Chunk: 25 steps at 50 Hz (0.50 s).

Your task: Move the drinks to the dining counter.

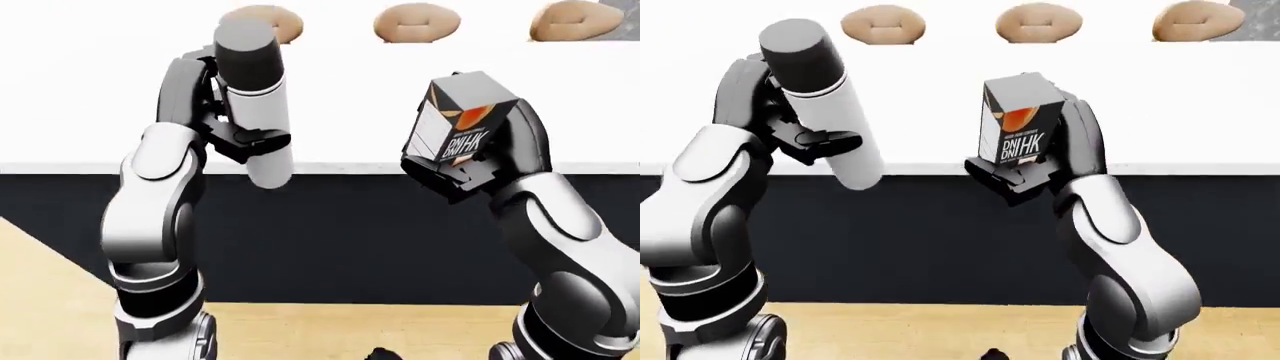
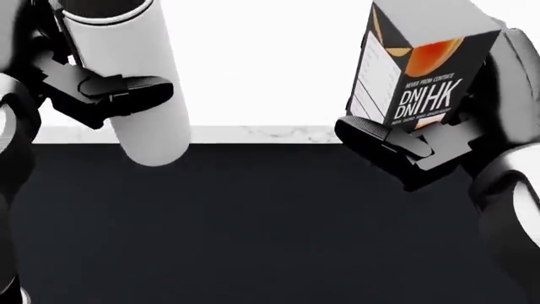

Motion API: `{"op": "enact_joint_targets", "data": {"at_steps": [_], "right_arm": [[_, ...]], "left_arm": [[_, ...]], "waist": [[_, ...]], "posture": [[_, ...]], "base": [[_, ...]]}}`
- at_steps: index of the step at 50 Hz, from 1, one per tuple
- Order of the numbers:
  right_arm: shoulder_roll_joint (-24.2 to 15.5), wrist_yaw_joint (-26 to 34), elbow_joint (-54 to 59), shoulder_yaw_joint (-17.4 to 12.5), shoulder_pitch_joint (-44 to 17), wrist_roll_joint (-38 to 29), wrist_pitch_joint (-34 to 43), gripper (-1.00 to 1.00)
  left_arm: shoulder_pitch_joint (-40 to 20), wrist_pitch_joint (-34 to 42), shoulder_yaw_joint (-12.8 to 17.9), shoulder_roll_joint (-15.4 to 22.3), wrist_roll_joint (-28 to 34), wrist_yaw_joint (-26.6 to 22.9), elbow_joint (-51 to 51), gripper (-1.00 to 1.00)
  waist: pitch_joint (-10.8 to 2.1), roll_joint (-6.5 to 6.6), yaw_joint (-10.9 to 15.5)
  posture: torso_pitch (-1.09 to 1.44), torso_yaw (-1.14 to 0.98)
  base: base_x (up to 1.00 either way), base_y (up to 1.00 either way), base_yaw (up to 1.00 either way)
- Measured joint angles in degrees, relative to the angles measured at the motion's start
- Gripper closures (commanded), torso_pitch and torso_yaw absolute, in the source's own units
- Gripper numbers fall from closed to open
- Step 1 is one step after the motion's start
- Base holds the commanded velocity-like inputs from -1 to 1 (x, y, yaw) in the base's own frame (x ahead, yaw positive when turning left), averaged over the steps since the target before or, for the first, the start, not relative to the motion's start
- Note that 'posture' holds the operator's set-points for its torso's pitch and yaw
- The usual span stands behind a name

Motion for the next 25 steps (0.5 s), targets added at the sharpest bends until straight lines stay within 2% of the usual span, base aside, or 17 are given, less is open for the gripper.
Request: {"op": "enact_joint_targets", "data": {"at_steps": [2, 3, 4, 5, 6, 7, 9, 12, 14, 16, 18, 19, 21, 23, 25], "right_arm": [[-0.21, -0.27, -1.04, -0.92, -0.43, -0.17, -0.27, 1.0], [-0.3, -0.42, -1.65, -1.26, -0.7, -0.33, -0.83, 1.0], [-0.35, -0.53, -2.15, -1.44, -0.99, -0.48, -1.48, 1.0], [-0.69, -0.55, -2.6, -1.54, -1.27, -0.67, -2.32, 1.0], [-0.83, -0.54, -2.93, -1.84, -0.99, -0.89, -3.1, 1.0], [-0.64, -0.6, -2.72, -2.01, -0.63, -1.15, -3.34, 1.0], [-0.37, -0.74, -1.32, -1.47, -0.43, -1.52, -2.66, 1.0], [-0.41, -0.59, -0.96, -0.95, -0.68, -1.54, -1.79, 1.0], [-0.47, -0.34, -1.38, -0.99, -0.68, -1.61, -2.0, 1.0], [-0.48, -0.24, -1.27, -1.17, -1.0, -1.78, -2.32, 1.0], [-0.26, -0.27, -1.85, -1.39, -1.36, -1.85, -2.72, 1.0], [0.25, -0.17, -2.08, -0.89, -1.01, -1.75, -2.79, 1.0], [0.45, 0.34, -1.54, 0.6, -0.58, -1.21, -2.1, 1.0], [0.25, 0.67, -1.33, 0.73, -0.76, -0.86, -1.52, 1.0], [0.16, 0.61, -1.46, 0.18, -1.21, -0.98, -1.74, 1.0]], "left_arm": [[-0.57, -0.08, -0.2, 0.1, -0.31, -0.13, -0.97, 1.0], [-0.94, -0.37, -0.18, 0.17, -0.47, -0.17, -1.8, 1.0], [-1.31, -0.79, -0.11, 0.26, -0.61, -0.2, -2.49, 1.0], [-1.52, -1.36, 0.02, 0.09, -0.69, -0.16, -3.36, 1.0], [-1.26, -1.89, -0.21, -0.29, -0.84, -0.19, -4.05, 1.0], [-0.98, -2.05, -0.69, -0.34, -1.11, -0.35, -3.96, 1.0], [-0.47, -1.3, -1.03, -0.13, -1.48, -0.64, -2.7, 1.0], [-0.76, -0.08, -0.27, 0.3, -1.36, -0.48, -2.2, 1.0], [-1.11, -0.27, 0.13, 0.44, -1.16, -0.2, -2.38, 1.0], [-1.49, -0.6, 0.1, 0.54, -1.09, -0.04, -2.39, 1.0], [-2.07, -0.83, 0.3, 0.97, -1.21, -0.06, -3.58, 1.0], [-1.66, -1.08, 0.72, 1.26, -1.23, -0.08, -4.07, 1.0], [-0.81, -0.69, 1.41, 1.35, -0.92, 0.14, -3.07, 1.0], [-1.32, 0.25, 1.18, 1.41, -0.64, 0.32, -2.12, 1.0], [-1.73, 0.35, 0.92, 1.45, -0.66, 0.32, -2.68, 1.0]], "waist": [[-0.41, -1.89, -0.85], [-0.24, -3.43, -1.19], [0.2, -5.8, -1.54], [0.83, -7.16, -1.85], [1.9, -6.47, -2.12], [2.37, -6.0, -2.47], [2.5, -5.93, -2.2], [2.21, -6.06, -1.42], [0.23, -5.63, -0.14], [-0.85, -3.97, 0.95], [-0.1, -1.82, 0.37], [-0.27, -2.57, 0.81], [-1.1, -2.32, 1.54], [-0.56, -2.68, 1.81], [-0.1, -3.91, 1.75]], "posture": [[0.0, 0.0], [0.0, 0.0], [0.0, 0.0], [0.0, 0.0], [0.0, 0.0], [0.0, 0.0], [0.0, 0.0], [0.0, 0.0], [0.0, 0.0], [0.0, 0.0], [0.0, 0.0], [0.0, 0.0], [0.0, 0.0], [0.0, 0.0], [0.0, 0.0]], "base": [[-0.61, -0.07, 0.0], [-0.61, 0.0, 0.0], [0.0, 0.0, 0.0], [0.0, 0.0, 0.0], [0.0, 0.0, 0.0], [0.0, 0.0, 0.0], [0.0, 0.0, 0.0], [-0.16, 0.0, 0.0], [-0.71, 0.0, 0.0], [-0.28, 0.0, 0.0], [-0.12, 0.0, 0.0], [-0.38, 0.0, 0.0], [-0.05, 0.0, 0.0], [0.0, 0.0, 0.0], [0.0, 0.0, 0.0]]}}
